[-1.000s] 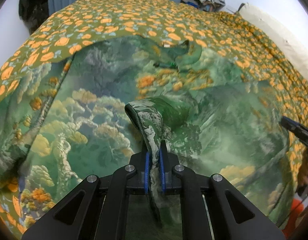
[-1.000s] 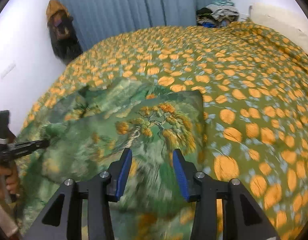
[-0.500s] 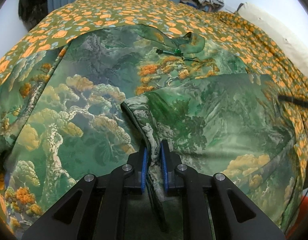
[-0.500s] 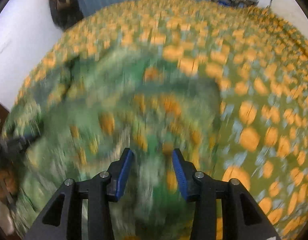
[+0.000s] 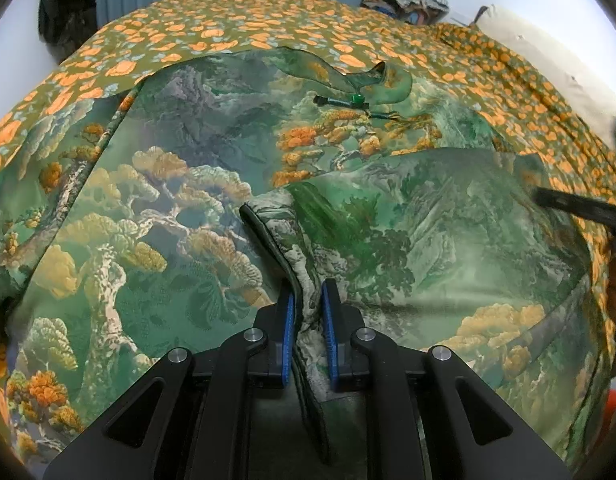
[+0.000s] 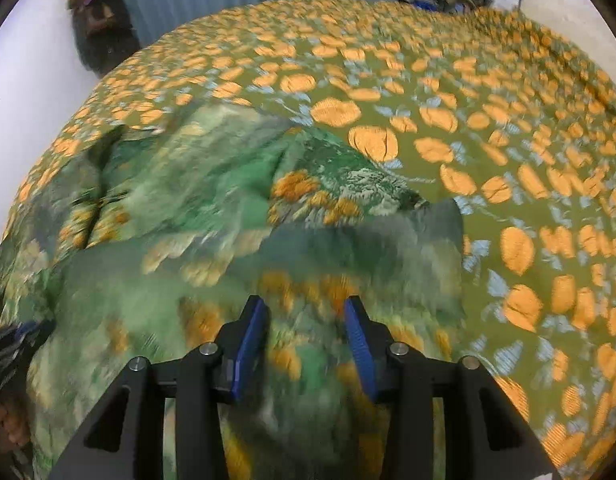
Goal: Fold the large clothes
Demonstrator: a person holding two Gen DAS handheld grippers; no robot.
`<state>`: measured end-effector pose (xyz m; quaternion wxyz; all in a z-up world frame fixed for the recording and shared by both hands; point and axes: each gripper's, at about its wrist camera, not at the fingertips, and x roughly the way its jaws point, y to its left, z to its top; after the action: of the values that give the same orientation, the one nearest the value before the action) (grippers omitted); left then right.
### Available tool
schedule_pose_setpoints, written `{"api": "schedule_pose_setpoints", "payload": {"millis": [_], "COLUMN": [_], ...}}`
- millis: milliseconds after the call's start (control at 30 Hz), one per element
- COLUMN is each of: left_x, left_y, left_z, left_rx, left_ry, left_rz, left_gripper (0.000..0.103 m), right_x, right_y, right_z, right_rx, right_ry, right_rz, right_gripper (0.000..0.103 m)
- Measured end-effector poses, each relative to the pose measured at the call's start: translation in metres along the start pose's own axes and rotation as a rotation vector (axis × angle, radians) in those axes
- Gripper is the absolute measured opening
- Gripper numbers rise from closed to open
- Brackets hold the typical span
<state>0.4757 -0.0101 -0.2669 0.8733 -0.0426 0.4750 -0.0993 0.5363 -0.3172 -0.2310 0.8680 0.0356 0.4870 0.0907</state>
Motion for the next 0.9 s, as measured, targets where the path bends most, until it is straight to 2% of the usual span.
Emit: {"api": "schedule_pose_setpoints", "payload": {"millis": [100, 167, 300, 367, 400, 433, 500, 533, 567, 633, 667, 767, 900], "left_x": [0.0, 0.001, -0.001, -0.005, -0.01, -0.014, -0.033, -0.041, -0.053, -0.073, -0.084, -0.122, -0.17], "left_y": [-0.001, -0.002, -0.005, -0.006, -0.006, -0.005, -0.002, 0.0, 0.003, 0.01, 0.015, 0.043, 0.109], "left_z": [0.0, 0.0, 0.002, 0.004, 0.004, 0.004, -0.001, -0.005, -0.012, -0.025, -0.033, -0.058, -0.078], "left_rx": [-0.001, 0.003, 0.017, 0.019, 0.015, 0.01, -0.007, -0.01, -0.01, 0.0, 0.003, -0.013, -0.128], "left_ry": [-0.002, -0.001, 0.004, 0.01, 0.017, 0.021, 0.01, 0.0, -0.006, 0.004, 0.005, -0.002, -0.04], "left_rz": [0.004, 0.011, 0.028, 0.046, 0.058, 0.064, 0.075, 0.071, 0.061, 0.06, 0.067, 0.081, 0.127], "left_gripper": [0.014, 0.014, 0.015, 0.024, 0.037, 0.058, 0.081, 0.084, 0.085, 0.085, 0.085, 0.088, 0.091], "right_x": [-0.035, -0.043, -0.012, -0.008, -0.01, -0.013, -0.034, -0.046, -0.056, -0.077, -0.089, -0.119, -0.136], "right_y": [0.011, 0.019, 0.024, 0.025, 0.027, 0.028, 0.034, 0.038, 0.039, 0.043, 0.043, 0.051, 0.063], "right_z": [-0.03, -0.053, -0.082, -0.079, -0.076, -0.075, -0.078, -0.082, -0.086, -0.099, -0.108, -0.139, -0.169], "right_rx": [-0.034, -0.045, -0.027, -0.008, 0.0, 0.006, 0.008, 0.009, 0.016, 0.042, 0.059, 0.089, 0.094], "right_ry": [-0.03, -0.033, 0.011, 0.0, -0.002, -0.008, -0.054, -0.08, -0.102, -0.141, -0.168, -0.242, -0.271], "right_rz": [0.039, 0.067, 0.039, 0.022, 0.005, -0.005, -0.032, -0.038, -0.043, -0.04, -0.031, -0.038, -0.032], "right_gripper": [0.042, 0.043, 0.043, 0.043, 0.043, 0.043, 0.043, 0.044, 0.046, 0.073, 0.077, 0.078, 0.078]}}
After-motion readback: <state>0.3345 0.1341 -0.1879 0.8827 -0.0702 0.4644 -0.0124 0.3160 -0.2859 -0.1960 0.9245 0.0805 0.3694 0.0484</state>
